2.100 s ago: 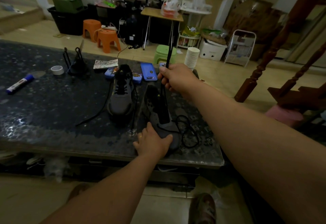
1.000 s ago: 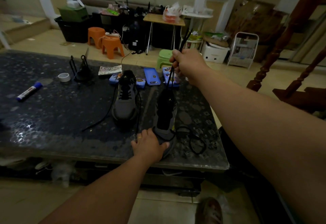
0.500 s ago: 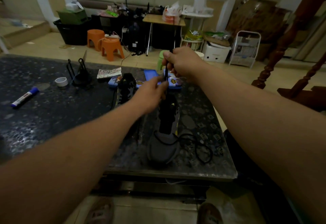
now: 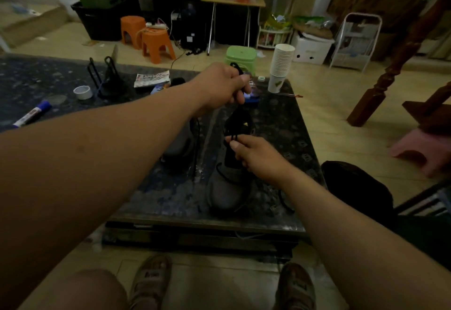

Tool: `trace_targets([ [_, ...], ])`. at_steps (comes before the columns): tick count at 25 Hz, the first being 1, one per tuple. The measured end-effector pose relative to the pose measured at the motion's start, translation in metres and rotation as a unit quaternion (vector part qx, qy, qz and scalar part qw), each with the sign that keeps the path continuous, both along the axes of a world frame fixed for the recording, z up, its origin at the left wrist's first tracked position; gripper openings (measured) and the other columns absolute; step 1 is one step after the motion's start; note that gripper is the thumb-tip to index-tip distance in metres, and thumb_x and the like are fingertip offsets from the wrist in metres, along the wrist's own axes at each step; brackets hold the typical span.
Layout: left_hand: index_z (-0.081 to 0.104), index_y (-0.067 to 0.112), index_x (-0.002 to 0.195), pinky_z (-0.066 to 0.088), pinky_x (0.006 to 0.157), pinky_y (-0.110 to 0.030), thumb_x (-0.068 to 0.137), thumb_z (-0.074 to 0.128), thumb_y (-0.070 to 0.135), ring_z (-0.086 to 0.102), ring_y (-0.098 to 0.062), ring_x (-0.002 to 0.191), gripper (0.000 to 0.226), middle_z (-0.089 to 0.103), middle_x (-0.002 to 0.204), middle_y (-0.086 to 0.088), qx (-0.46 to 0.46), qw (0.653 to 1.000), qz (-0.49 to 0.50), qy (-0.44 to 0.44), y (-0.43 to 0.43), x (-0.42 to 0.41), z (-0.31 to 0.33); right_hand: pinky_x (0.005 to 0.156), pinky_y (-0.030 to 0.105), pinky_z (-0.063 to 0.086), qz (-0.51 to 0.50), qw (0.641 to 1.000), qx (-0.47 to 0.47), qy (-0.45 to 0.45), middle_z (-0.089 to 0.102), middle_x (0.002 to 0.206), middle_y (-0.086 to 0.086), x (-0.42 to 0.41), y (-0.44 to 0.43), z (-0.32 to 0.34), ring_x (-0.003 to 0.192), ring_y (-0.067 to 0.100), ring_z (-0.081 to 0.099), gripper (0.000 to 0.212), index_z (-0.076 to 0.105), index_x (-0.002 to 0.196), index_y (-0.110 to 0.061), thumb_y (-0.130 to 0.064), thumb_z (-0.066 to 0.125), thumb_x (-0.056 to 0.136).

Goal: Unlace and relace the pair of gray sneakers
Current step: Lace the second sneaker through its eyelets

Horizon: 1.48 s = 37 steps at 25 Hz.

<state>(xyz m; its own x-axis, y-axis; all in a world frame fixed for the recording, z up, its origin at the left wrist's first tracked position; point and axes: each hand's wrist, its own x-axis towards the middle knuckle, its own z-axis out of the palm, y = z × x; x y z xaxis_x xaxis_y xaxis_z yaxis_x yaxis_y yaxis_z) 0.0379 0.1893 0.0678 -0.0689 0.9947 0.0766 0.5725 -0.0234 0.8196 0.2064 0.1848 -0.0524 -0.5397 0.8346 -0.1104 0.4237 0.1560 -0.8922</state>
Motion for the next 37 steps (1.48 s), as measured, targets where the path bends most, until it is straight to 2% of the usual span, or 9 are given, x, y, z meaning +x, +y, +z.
trace_targets([
  [3,0.071,0.007,0.096,0.047,0.057,-0.014,0.110,0.048,0.026,0.056,-0.006,0.057,0.033,0.071,0.074,-0.003,-0.013,0.999,-0.016,-0.026,-0.002,0.007,-0.001,0.050,0.018,0.036,0.000,0.999,0.033,-0.008,0.051,0.070,0.001,-0.012,0.008,-0.005,0.051,0.002,0.044,0.039,0.069,0.112,0.001,-0.035,0.054,0.107],
  [9,0.066,0.005,0.117,0.049,0.063,-0.023,0.110,0.047,0.024,0.059,-0.012,0.066,0.028,0.074,0.089,-0.010,-0.013,0.996,0.034,-0.082,-0.003,-0.002,-0.010,0.046,0.019,0.037,0.014,0.999,0.008,-0.049,0.056,0.065,-0.004,-0.018,0.006,-0.002,0.043,-0.001,0.045,0.035,0.075,0.097,-0.010,-0.035,0.053,0.107],
  [12,0.056,0.009,0.131,0.048,0.080,-0.030,0.100,0.059,0.025,0.064,-0.022,0.095,0.035,0.067,0.112,-0.011,-0.059,0.987,0.149,-0.033,-0.049,-0.019,-0.072,0.051,0.021,0.040,-0.003,0.998,0.021,-0.067,0.059,0.065,-0.003,-0.019,0.009,0.004,0.045,0.000,0.048,0.035,0.076,0.097,-0.006,-0.031,0.056,0.107],
  [14,0.061,0.012,0.125,0.050,0.092,-0.033,0.088,0.069,0.047,0.064,-0.025,0.107,0.052,0.065,0.113,-0.008,-0.134,0.984,0.114,0.027,-0.096,-0.010,-0.129,0.047,0.015,0.039,0.001,0.995,0.041,-0.086,0.060,0.065,-0.004,-0.017,0.010,0.010,0.044,-0.002,0.051,0.032,0.079,0.098,-0.009,-0.031,0.057,0.106],
  [16,0.056,0.022,0.139,0.048,0.106,-0.045,0.071,0.062,0.075,0.059,-0.028,0.122,0.087,0.058,0.128,-0.008,-0.163,0.982,0.071,0.059,-0.118,0.006,-0.168,0.044,0.013,0.039,0.009,0.993,0.053,-0.109,0.061,0.066,-0.004,-0.016,0.013,0.013,0.044,-0.004,0.052,0.031,0.079,0.094,-0.014,-0.032,0.058,0.106],
  [19,0.018,0.033,0.163,0.032,0.117,-0.054,0.078,0.064,0.078,0.031,-0.032,0.147,0.107,0.033,0.160,-0.001,-0.163,0.977,0.084,0.107,-0.115,0.023,-0.183,0.052,0.020,0.044,0.012,0.990,0.057,-0.127,0.062,0.066,-0.004,-0.013,0.015,0.007,0.049,0.001,0.053,0.033,0.079,0.087,-0.018,-0.035,0.058,0.105],
  [26,0.024,0.034,0.161,0.035,0.106,-0.051,0.083,0.055,0.079,0.038,-0.032,0.135,0.095,0.040,0.144,0.000,-0.137,0.969,0.094,0.184,-0.113,0.024,-0.194,0.066,0.024,0.049,-0.074,0.987,0.108,-0.098,0.065,0.067,-0.004,-0.029,0.031,0.047,0.057,0.006,0.058,0.035,0.074,0.081,-0.015,-0.032,0.057,0.106],
  [31,0.028,0.034,0.158,0.035,0.109,-0.052,0.084,0.054,0.080,0.038,-0.030,0.136,0.091,0.038,0.145,0.002,-0.144,0.967,0.101,0.184,-0.116,0.025,-0.189,0.047,0.016,0.043,-0.134,0.988,0.081,-0.015,0.059,0.064,0.002,-0.047,0.056,0.080,0.047,0.007,0.051,0.033,0.071,0.085,-0.005,-0.024,0.054,0.107],
  [37,0.038,0.041,0.151,0.037,0.107,-0.051,0.083,0.055,0.080,0.045,-0.027,0.134,0.080,0.045,0.138,0.004,-0.157,0.969,0.078,0.173,-0.118,0.017,-0.173,0.048,0.020,0.039,-0.105,0.991,0.077,0.018,0.055,0.066,0.004,-0.047,0.073,0.109,0.048,0.011,0.048,0.029,0.069,0.090,-0.003,-0.021,0.053,0.107],
])
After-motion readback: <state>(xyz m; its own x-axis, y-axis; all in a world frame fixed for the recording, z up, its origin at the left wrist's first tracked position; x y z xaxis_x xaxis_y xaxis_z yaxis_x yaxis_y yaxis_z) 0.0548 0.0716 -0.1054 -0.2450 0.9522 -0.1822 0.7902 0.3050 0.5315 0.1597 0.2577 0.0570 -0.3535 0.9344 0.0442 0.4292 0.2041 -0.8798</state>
